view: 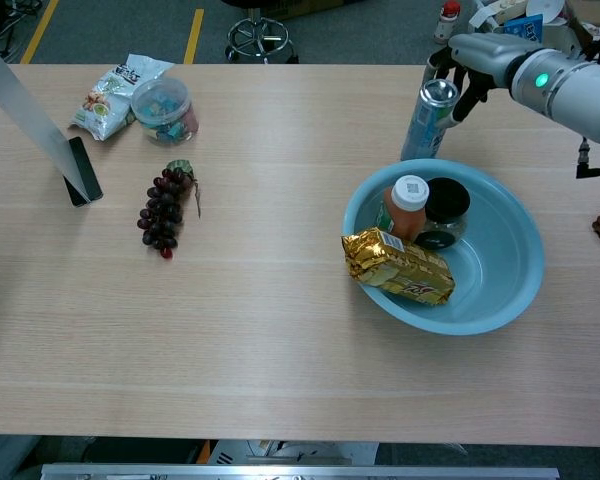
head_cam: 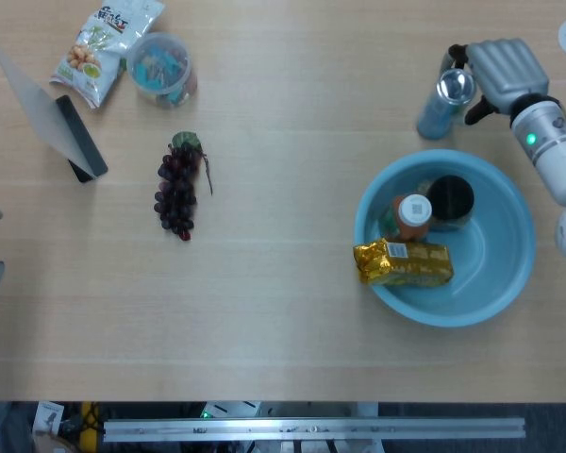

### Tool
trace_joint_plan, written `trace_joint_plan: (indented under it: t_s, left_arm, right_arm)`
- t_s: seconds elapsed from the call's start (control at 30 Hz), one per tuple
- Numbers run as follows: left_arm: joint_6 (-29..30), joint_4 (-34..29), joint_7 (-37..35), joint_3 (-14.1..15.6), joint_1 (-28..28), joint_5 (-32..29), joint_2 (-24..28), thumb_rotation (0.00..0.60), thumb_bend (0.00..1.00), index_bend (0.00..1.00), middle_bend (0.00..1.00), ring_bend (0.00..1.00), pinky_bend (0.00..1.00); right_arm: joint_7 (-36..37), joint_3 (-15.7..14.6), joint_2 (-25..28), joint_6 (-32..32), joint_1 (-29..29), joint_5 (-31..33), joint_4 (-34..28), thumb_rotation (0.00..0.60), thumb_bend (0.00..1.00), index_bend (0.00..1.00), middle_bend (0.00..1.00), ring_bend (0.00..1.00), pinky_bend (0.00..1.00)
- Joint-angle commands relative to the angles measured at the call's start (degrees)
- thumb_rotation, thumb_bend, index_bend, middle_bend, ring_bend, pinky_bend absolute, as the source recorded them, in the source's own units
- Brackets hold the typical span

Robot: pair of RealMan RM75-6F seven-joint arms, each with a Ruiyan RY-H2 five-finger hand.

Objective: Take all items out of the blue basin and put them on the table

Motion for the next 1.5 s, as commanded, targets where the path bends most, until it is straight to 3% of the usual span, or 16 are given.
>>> trace_joint_plan:
  t_s: [0.03,0.43,0.57,0.73,0.93,1.13,1.5]
  left_arm:
    - [0.11,0.07,-0.15,0.02,0.04,0.14,-0.05,0.6,0.27,0.31,0.31,0.25,0.32]
    - [0.21,0.06,-0.23,0.04,0.03,0.35,-0.03,0.6,0.27,0.31,0.31,0.25,0.32]
    - [0.26,0.05,-0.22,0.05,0.0,0.52,-0.04,0.6,0.27,0.31,0.31,0.25,0.32]
    - [0.23,-0.16,-0.19,0.04,-0.16,0.83,-0.03,0.6,0.27,0.31,0.31,0.25,0.32]
    - [0.37,-0.33,0.01,-0.13,-0.29,0.98,-0.06,0.6,0.27,0.31,0.31,0.25,0.32]
    - [0.35,-0.51,0.22,0.02,-0.26,1.04,-0.04,0.6,0.27,0.31,0.31,0.25,0.32]
    - [0.68,-0.27,-0.25,0.48,0.53,0.56,0.39,0.6,0.27,0.31,0.31,0.25,0.32]
  right_arm:
    - [0.25,-0.01,0.24,-0.49,0.04,0.44,-0.34,0.6,0.3,0.39,0.42,0.39,0.59]
    - [0.91,-0.39,1.24,-0.39,-0.26,-0.53,-1.23,0.6,0.21,0.16,0.31,0.29,0.51]
    - [1.63,-0.13,3.27,0.5,-0.81,-2.07,-4.14,0.6,0.21,0.09,0.26,0.26,0.48]
    - [2.52,0.22,7.36,3.3,-2.28,-5.08,-9.93,0.6,0.21,0.08,0.24,0.24,0.47]
    - [5.65,0.91,14.4,8.71,-5.63,-12.98,-21.33,0.6,0.21,0.08,0.24,0.24,0.47]
    - [10.4,-0.4,21.15,9.32,-8.23,-22.79,-30.86,0.6,0.21,0.08,0.25,0.24,0.47]
    - [13.02,-5.82,23.63,10.26,-10.9,-36.68,-35.86,0.6,0.12,0.08,0.26,0.24,0.47]
